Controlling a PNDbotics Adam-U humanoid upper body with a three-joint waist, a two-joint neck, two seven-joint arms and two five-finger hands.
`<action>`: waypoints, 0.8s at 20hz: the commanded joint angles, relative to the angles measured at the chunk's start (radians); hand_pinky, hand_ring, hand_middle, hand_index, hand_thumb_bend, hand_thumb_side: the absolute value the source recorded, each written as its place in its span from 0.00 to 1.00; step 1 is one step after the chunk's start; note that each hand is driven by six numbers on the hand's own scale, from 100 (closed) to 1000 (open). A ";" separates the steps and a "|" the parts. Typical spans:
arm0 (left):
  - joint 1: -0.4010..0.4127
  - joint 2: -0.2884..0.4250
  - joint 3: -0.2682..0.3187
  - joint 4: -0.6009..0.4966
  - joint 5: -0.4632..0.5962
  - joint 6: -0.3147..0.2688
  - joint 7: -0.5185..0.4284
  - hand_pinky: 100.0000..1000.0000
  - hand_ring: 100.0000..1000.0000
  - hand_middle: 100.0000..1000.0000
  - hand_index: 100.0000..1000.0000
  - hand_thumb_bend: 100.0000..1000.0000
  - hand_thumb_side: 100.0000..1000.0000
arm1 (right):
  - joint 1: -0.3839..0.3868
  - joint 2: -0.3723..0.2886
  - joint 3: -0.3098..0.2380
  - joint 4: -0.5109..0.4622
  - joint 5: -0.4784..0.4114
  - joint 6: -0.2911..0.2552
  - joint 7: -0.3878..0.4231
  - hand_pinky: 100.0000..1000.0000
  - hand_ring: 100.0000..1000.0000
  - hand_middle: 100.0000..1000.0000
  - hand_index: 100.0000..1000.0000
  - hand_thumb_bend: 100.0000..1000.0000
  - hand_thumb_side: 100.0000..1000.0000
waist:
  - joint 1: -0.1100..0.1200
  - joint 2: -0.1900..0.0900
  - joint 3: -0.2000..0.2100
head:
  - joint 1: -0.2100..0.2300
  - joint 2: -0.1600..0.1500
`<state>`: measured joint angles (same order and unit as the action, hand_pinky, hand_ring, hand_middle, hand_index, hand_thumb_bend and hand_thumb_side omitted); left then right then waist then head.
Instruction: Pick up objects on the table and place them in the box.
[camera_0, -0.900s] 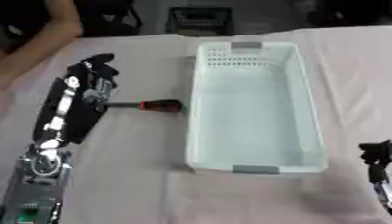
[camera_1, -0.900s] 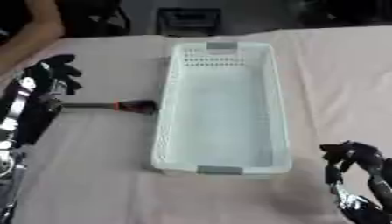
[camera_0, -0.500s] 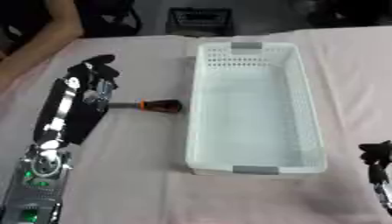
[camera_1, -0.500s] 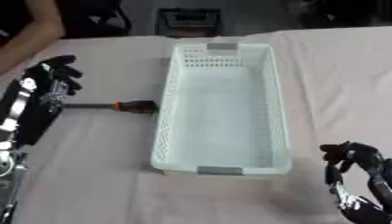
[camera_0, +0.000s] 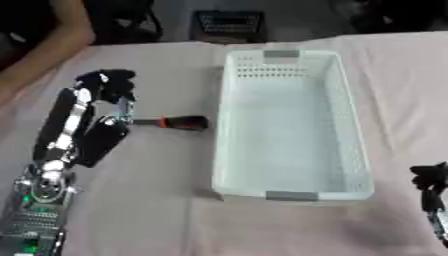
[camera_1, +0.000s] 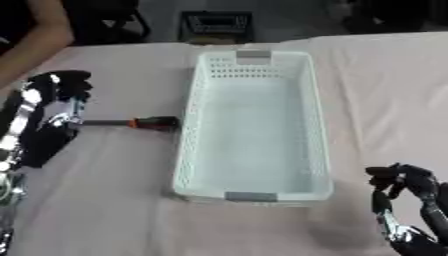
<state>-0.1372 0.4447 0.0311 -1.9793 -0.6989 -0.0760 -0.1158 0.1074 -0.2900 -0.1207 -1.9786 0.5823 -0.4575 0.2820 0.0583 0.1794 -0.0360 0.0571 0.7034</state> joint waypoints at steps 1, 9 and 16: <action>-0.009 0.128 -0.015 -0.021 -0.092 -0.066 -0.053 0.64 0.66 0.60 0.81 0.36 0.14 | -0.008 -0.019 -0.004 -0.020 -0.002 -0.002 0.002 0.37 0.50 0.53 0.76 0.00 0.76 | 0.000 -0.011 -0.004 | 0.009 -0.008; -0.042 0.229 -0.060 -0.021 -0.132 -0.078 -0.038 0.66 0.68 0.60 0.80 0.44 0.03 | -0.010 -0.021 -0.002 -0.020 -0.004 -0.004 0.004 0.37 0.50 0.53 0.76 0.00 0.75 | 0.001 -0.010 -0.012 | 0.013 -0.009; -0.125 0.316 -0.132 0.018 0.027 0.022 -0.083 0.68 0.68 0.58 0.80 0.14 0.04 | -0.011 -0.025 0.001 -0.017 -0.006 -0.005 0.008 0.37 0.50 0.53 0.76 0.00 0.76 | 0.004 -0.014 -0.018 | 0.018 -0.009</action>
<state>-0.2460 0.7118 -0.0932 -1.9629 -0.7073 -0.0729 -0.1910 0.1032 -0.2912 -0.1197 -1.9786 0.5818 -0.4615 0.2865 0.0624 0.1793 -0.0533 0.0633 0.7031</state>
